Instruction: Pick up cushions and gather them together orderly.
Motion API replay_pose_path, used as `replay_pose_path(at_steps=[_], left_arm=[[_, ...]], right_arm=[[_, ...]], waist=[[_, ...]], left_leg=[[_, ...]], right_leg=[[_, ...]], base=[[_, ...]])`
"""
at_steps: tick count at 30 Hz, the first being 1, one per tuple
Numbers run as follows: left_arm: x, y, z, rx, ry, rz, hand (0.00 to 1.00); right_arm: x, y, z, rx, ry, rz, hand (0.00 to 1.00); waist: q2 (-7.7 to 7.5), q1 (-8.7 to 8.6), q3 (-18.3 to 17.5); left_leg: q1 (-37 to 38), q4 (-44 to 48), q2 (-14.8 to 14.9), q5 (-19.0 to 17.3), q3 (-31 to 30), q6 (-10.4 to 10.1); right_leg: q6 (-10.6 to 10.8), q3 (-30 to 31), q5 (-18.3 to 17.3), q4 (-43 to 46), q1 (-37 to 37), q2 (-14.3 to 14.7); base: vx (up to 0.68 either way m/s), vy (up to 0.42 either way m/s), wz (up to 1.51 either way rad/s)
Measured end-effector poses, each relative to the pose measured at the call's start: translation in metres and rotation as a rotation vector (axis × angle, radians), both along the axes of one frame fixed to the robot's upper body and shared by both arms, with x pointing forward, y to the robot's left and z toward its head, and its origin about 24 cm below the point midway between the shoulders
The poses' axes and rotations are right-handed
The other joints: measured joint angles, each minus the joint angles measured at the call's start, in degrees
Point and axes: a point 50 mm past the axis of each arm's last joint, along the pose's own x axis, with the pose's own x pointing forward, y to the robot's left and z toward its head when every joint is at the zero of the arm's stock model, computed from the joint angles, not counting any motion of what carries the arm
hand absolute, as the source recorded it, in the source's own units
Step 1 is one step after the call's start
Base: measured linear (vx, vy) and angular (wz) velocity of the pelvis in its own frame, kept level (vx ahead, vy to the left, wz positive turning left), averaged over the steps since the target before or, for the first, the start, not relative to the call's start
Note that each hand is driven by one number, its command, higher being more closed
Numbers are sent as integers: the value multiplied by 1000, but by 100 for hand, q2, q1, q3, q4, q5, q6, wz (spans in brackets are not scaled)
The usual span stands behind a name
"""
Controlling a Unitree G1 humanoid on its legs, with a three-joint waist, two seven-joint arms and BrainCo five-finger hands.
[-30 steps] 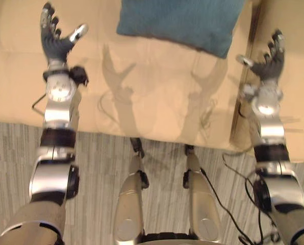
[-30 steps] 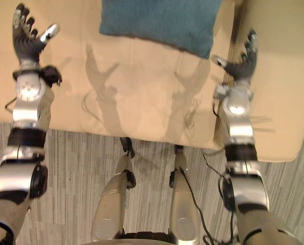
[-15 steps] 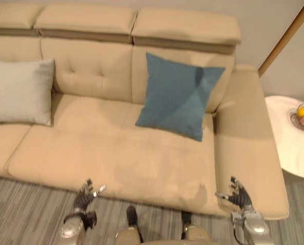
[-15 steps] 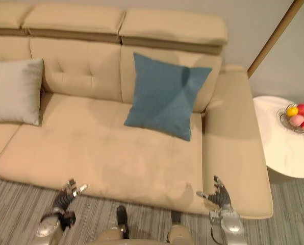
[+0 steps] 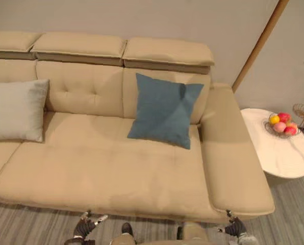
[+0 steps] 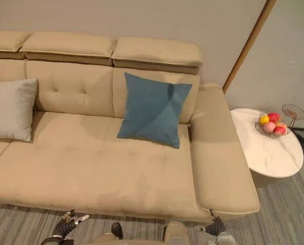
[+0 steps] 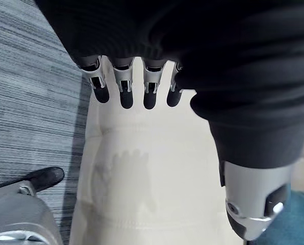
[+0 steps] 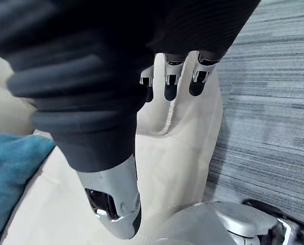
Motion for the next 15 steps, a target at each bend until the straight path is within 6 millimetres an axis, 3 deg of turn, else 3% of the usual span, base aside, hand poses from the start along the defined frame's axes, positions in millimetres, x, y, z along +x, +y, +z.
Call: replay_pose_path(at_steps=[1,2,3,4,5,6,7,9,11,13,14,15], left_arm=[[7,-7,0,-14,-23,8,0],[13,-15,-1,-33,-38,4,0],[15,-17,-1,-36,-42,-1,0],[29,-27,0,-51,-69,-24,0],[33,-29,0,-56,-76,-33,0],[33,-32,0,-58,-79,-43,0],[33,-32,0,-58,-77,-50,0],[43,-34,3,-58,-102,-62,0],[42,-33,3,-58,-100,-60,0],[39,-33,2,-59,-91,-58,0],[39,-34,2,-61,-91,-58,0],[40,-35,2,-62,-95,-59,0]], right_arm=[[5,-5,3,-23,-19,-13,0],[16,-9,8,-37,-54,-17,0],[25,-9,11,-38,-82,-25,0],[39,-14,17,-48,-124,-31,0],[41,-15,18,-52,-128,-31,0],[44,-15,19,-52,-133,-32,0],[46,-15,20,-45,-140,-41,0],[43,-18,19,-41,-144,-92,0],[37,-21,18,-46,-128,-113,0],[32,-20,16,-39,-116,-123,0],[31,-20,15,-36,-115,-133,0],[31,-21,15,-33,-119,-153,0]], waist=[[20,118,-29],[228,280,-2],[301,324,38],[591,288,222],[676,276,278],[787,254,312],[735,218,332],[618,215,356],[577,212,365],[603,206,355],[625,204,343],[733,196,301]], left_leg=[[-164,116,70,40,22,-56],[-356,100,233,110,30,-155],[-506,101,288,158,35,-219],[-663,34,525,268,-59,-352],[-667,-53,576,269,-79,-373],[-646,-298,594,144,-86,-561],[-642,-467,539,-58,-58,-815],[-925,306,407,-213,32,-514],[-979,1953,322,-716,11,-78],[-478,2050,340,-1065,-26,-119],[-255,1775,324,-1199,-41,-195],[115,866,233,-1355,-137,-221]], right_leg=[[-44,-48,-152,-601,164,203],[-221,-86,-217,-1342,306,414],[-490,-113,-273,-1732,356,498],[-715,-242,-7,-2086,416,755],[-754,-262,92,-2159,387,832],[-833,-308,232,-2302,360,880],[-911,-367,321,-2524,365,781],[-1112,-488,530,-2625,172,509],[-1059,-541,837,-2913,172,359],[-941,-537,999,-3161,246,425],[-894,-539,1056,-3213,241,461],[-763,-558,1213,-3363,200,534]], base=[[-259,-101,-33],[-298,-83,-49],[-363,-69,-21],[-297,-56,4],[-408,-52,12],[-379,-10,13],[-393,-2,27],[-256,14,27],[-192,34,5],[-73,79,-3],[-63,112,8],[-44,71,8]])
